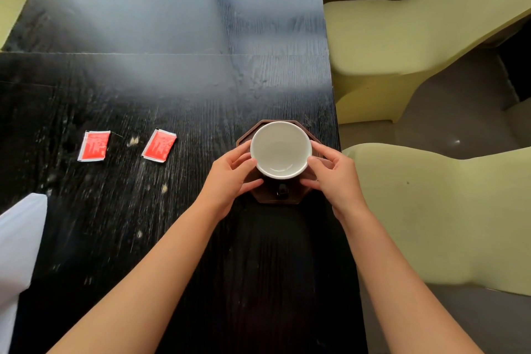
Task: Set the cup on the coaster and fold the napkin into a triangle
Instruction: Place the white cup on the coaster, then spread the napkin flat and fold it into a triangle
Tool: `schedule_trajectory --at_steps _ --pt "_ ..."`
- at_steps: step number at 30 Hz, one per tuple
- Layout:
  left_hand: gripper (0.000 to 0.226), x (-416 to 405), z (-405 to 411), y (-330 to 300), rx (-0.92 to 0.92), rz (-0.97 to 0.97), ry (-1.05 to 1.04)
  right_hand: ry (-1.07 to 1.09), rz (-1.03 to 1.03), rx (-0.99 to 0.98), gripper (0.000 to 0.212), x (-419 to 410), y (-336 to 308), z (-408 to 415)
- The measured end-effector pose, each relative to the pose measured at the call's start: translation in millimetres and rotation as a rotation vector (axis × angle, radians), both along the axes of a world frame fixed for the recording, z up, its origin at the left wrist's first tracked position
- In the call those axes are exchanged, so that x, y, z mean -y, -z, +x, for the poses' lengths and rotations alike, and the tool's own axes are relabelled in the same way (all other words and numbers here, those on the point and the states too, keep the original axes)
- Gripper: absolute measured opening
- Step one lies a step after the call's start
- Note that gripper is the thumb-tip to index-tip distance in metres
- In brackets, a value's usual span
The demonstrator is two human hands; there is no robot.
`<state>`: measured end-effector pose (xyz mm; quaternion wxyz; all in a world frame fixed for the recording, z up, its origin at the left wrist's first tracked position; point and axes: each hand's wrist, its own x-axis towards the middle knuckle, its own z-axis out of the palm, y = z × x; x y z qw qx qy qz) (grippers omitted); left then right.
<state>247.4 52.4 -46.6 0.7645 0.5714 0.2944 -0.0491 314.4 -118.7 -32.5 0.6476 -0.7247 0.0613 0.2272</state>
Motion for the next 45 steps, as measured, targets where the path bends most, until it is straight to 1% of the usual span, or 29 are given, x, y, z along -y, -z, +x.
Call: schedule_trajectory --at_steps 10,14,16,17,19,21,23,26,28,32,37,41,45 --pt "0.039 1 -3 0 -0.018 0.004 -0.003 -0.017 0.002 0.012 0.033 2 1 -2" --pt "0.043 -4 -3 1 -0.052 0.073 0.024 -0.040 -0.080 0.014 0.031 6 0 0" --pt "0.043 -7 -4 -1 -0.070 0.167 0.030 -0.027 -0.162 0.047 0.028 9 -2 1" --pt "0.040 -8 -5 -3 -0.069 0.249 0.045 -0.019 -0.217 0.084 0.026 10 -5 1" --pt "0.028 -12 -10 -11 -0.057 0.498 0.109 -0.031 -0.374 0.206 0.019 11 -13 -1" --pt "0.014 -14 -19 -25 -0.036 0.750 0.166 -0.102 -0.553 0.336 0.013 7 -26 -5" --pt "0.008 -15 -30 -43 -0.014 0.946 0.228 -0.222 -0.702 0.436 0.015 -3 -41 -14" --pt "0.017 -18 -51 -69 -0.020 1.175 0.295 -0.405 -0.859 0.585 0.025 -23 -66 -32" --pt "0.024 -23 -66 -87 -0.030 1.282 0.322 -0.495 -0.932 0.687 0.027 -36 -84 -46" --pt "0.033 -32 -94 -123 -0.054 1.442 0.372 -0.629 -0.971 0.752 0.029 -59 -117 -71" --pt "0.038 -51 -139 -152 -0.068 1.560 0.281 -0.720 -0.964 0.876 0.029 -92 -146 -107" --pt "0.040 -73 -185 -161 -0.163 1.566 0.219 -0.809 -0.936 0.989 0.036 -125 -156 -143" --pt "0.038 -103 -240 -157 -0.236 1.561 0.179 -0.899 -0.926 1.028 0.038 -159 -156 -186"
